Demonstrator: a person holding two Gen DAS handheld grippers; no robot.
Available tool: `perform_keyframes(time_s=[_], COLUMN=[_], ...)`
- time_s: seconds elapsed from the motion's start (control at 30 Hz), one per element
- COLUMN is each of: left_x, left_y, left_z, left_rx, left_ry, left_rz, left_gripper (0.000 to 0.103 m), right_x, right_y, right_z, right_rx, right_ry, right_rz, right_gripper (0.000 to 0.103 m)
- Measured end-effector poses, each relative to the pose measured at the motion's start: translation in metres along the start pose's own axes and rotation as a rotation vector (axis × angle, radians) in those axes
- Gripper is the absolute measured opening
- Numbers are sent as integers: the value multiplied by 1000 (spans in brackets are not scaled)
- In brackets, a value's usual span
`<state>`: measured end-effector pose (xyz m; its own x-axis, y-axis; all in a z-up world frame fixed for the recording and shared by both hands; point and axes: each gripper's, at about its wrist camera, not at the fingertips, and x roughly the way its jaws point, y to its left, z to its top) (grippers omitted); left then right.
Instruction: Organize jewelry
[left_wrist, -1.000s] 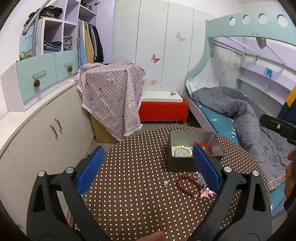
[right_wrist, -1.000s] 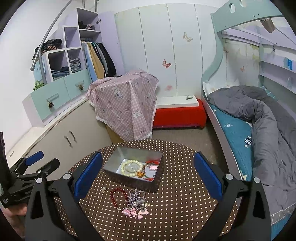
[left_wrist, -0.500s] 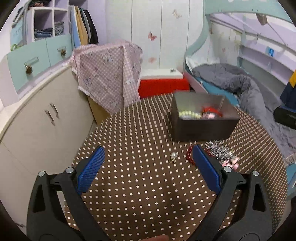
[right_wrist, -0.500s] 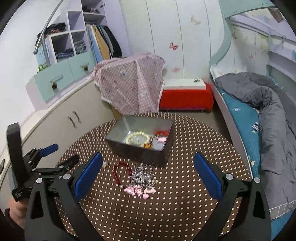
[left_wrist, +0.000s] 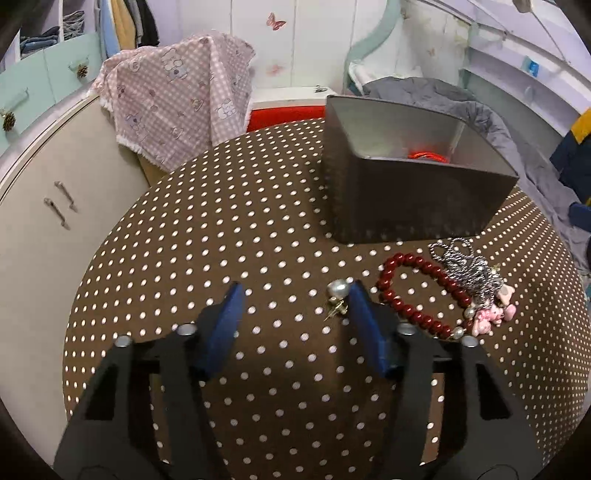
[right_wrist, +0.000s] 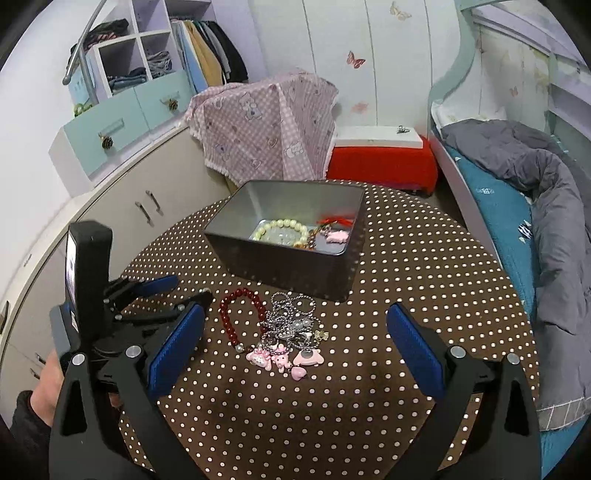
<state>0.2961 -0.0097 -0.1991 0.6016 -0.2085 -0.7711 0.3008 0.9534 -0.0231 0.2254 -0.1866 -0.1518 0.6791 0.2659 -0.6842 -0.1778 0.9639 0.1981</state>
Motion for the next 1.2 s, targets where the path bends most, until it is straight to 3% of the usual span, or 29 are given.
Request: perform_keyframes(time_s=[0.03, 0.07, 0.1, 0.13, 0.3, 0.5, 0.57, 0.63, 0.67, 0.73, 0.87, 1.2], left_x=[1, 1, 0, 0, -10, -32, -38, -41, -42, -46, -51, -80], left_y=[-1, -2, -3, -3, 6, 19, 23, 26, 27, 29, 30, 20], left_z=[0, 0, 0, -1, -7, -13, -14, -15, -15, -17, -17, 1], left_rx=[7, 12, 17, 15, -15, -47, -59, -69, -73, -77, -83, -67], left_ry=[3, 2, -1, 0, -13, -43, -53, -57, -59, -63, -75, -154], left_rz=[-12, -20, -39, -57, -46, -15, -7, -5, -3, -5, -8, -31], left_gripper=[37, 33, 17, 10, 10, 11, 11, 11, 11, 11, 11, 11], right_x=[3, 6, 10, 14, 30, 58, 70, 85, 93, 92, 78, 4], right_y=[1, 3, 5, 8, 28, 54, 62, 67, 69, 72, 66, 29], right_z=[0, 0, -1, -1, -5, -6, -8, -10, -14, -17, -16, 17], right_rx=[-6, -10, -19, -29, -104, -219, -254, -284, -305, -335, -307, -115], right_ry=[4, 8, 16, 23, 55, 115, 145, 188, 213, 199, 198, 36], right_rz=[8, 13, 19, 22, 70, 144, 156, 132, 108, 88, 132, 350], right_gripper=[95, 95, 95, 95, 93, 59, 52, 36, 34, 6, 6, 6])
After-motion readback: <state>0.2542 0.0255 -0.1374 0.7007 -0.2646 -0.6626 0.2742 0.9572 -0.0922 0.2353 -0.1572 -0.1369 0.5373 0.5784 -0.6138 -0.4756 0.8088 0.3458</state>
